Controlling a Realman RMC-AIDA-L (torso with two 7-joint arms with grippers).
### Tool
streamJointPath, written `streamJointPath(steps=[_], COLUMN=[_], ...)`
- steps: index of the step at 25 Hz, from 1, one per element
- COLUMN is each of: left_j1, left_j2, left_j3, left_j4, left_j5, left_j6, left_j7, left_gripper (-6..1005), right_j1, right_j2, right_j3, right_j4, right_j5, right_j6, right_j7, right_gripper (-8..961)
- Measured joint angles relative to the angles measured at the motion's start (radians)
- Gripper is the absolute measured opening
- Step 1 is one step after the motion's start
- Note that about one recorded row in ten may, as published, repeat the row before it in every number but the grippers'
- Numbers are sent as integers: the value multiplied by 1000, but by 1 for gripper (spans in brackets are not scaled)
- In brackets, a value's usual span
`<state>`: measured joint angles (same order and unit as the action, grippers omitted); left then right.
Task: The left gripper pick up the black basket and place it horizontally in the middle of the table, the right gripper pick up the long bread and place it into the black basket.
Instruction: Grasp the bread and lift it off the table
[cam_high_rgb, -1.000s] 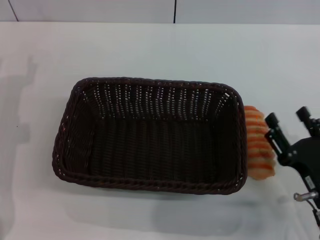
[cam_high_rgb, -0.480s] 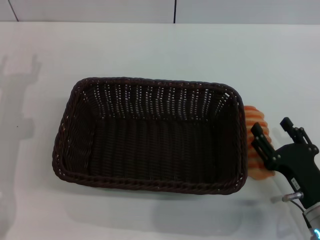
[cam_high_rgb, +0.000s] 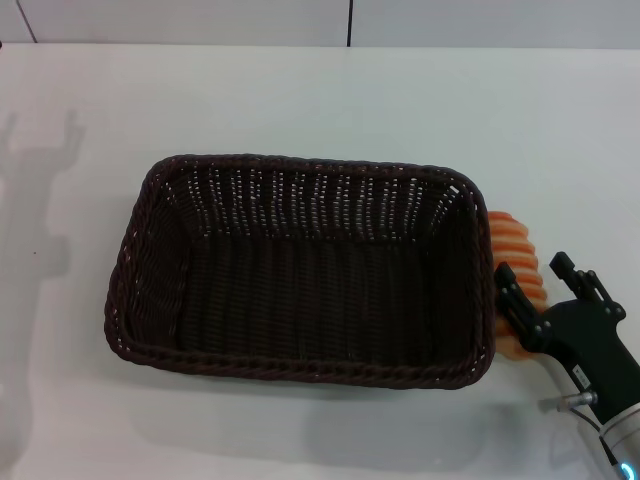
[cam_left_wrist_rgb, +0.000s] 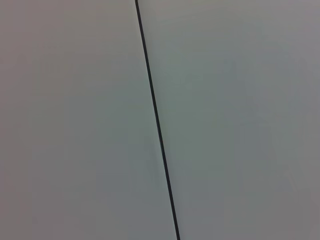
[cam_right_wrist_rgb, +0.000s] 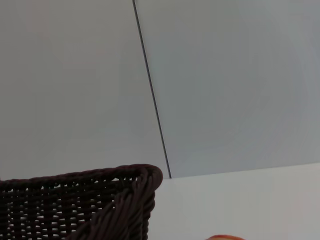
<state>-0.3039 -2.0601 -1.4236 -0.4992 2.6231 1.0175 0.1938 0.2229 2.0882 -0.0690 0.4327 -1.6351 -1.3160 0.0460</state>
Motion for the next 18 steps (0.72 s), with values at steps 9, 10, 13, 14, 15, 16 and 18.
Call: streamJointPath(steps=[9,10,13,14,15,16,18], left_j1=[-3,-3,-3,-3,-3,-3,-3], left_j2=[0,0,0,0,0,0,0], left_j3=[2,2,2,2,2,2,2], left_j4=[2,2,2,2,1,1,1], left_j5=[0,0,0,0,1,1,1], left_j6=[-2,-2,-3,-3,-3,-4,-4], left_j7=[0,-1,-3,-3,-3,-3,-1], left_gripper=[815,815,815,815,815,815,815], right_j1=[25,32,50,56,59,64,64], right_j2=[-2,-4,-5,-6,-6,-7,-7], right_j3=[-1,-1,1,1,1,-1,-3], right_j4=[6,11,16,18,20,24,25], right_j5=[0,0,0,0,0,0,-2], right_j6=[48,63,103,112,117,120,118], right_j7=[0,0,0,0,0,0,0], right_gripper=[690,690,690,689,689,689,635])
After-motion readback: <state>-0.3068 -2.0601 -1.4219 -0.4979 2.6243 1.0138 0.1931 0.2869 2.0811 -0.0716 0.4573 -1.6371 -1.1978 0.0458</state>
